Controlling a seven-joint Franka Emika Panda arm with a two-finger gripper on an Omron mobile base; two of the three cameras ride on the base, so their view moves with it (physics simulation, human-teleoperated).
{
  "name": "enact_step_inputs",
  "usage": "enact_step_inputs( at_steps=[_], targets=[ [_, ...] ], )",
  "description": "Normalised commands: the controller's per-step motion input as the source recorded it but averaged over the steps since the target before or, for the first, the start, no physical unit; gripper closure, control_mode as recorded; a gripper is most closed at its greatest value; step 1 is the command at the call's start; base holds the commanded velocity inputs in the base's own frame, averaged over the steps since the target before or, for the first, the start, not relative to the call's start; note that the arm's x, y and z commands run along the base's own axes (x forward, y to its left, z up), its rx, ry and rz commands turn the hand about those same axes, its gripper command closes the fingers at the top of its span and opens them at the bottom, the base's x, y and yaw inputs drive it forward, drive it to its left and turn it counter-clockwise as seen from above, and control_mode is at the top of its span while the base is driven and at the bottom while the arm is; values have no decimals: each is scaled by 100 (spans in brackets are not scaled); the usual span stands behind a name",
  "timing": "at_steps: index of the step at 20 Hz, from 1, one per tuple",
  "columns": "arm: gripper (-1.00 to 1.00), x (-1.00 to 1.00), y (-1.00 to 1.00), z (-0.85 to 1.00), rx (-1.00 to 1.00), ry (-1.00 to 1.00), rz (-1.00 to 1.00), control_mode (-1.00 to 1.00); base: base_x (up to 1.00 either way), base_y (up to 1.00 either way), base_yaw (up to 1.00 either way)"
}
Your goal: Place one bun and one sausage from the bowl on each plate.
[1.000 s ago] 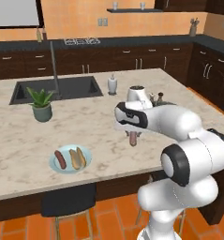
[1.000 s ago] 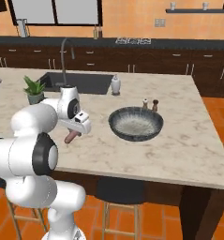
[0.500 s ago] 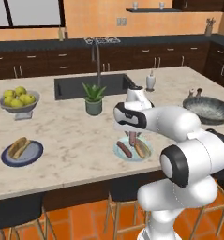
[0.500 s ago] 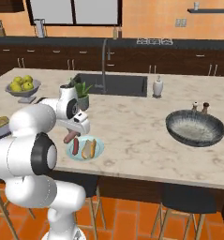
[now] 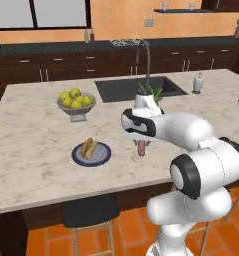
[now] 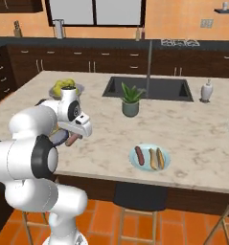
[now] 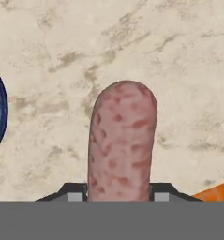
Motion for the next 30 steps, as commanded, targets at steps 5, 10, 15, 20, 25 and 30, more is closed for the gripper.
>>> enact_step_inputs(
  at_steps=[5,10,15,20,25,30],
  targets=[
    [100,0,0,0,0,0,0,100,33,100,0],
    [100,9,7,-2,0,0,0,-100,33,74,0],
    [100,28,-47,-27,3,0,1,-100,0,0,0],
    [100,79,-91,-25,18,12,0,-100,0,0,0],
    [100,61,-49,-27,4,3,0,-100,0,0,0],
    [100,27,10,-45,0,0,-4,-100,0,0,0]
  ],
)
